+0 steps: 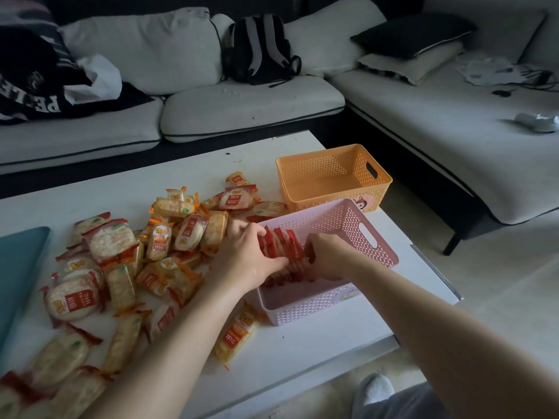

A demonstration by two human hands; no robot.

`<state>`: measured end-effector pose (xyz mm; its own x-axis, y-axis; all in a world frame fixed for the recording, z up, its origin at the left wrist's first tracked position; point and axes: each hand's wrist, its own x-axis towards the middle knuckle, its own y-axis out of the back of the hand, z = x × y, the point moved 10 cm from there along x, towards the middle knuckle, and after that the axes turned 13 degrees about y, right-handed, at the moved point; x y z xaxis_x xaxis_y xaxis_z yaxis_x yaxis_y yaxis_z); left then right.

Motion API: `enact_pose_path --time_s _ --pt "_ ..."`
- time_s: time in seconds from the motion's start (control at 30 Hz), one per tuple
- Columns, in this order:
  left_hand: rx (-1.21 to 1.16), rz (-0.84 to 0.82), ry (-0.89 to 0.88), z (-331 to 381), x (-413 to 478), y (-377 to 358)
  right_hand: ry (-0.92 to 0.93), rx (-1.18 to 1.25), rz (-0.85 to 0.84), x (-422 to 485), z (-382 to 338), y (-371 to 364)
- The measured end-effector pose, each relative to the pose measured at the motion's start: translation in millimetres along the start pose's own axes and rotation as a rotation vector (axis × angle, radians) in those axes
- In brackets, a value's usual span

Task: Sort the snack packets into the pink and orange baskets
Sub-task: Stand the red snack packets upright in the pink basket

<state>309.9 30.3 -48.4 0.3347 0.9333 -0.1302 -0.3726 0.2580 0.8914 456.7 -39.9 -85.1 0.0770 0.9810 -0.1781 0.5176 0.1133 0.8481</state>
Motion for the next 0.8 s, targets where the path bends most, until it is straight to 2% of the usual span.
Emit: enact_pose_path --time_s 0.07,0.27,0.47,0.63,0.8 --pt "0.025 -0.014 0.006 2.0 0.0 -1.3 -0.003 -0.023 -0.018 3.2 0.9 -1.6" --pt "0.035 -0.011 -0.007 9.7 7.8 -1.8 0.043 0.012 0.099 8.2 1.5 9.1" --pt "-0.031 -0.041 -0.070 14.8 7.8 -5.6 -0.002 -0.031 -0.026 2.2 19.9 10.1" --pt "-0.123 -0.006 -0.143 6.7 -4.1 14.2 -0.077 0.017 -0.022 -3.1 32.2 21.6" --pt "-0.194 0.048 -0.084 -25.7 -15.4 41.0 -0.050 -0.070 0.133 -7.2 5.2 48.8"
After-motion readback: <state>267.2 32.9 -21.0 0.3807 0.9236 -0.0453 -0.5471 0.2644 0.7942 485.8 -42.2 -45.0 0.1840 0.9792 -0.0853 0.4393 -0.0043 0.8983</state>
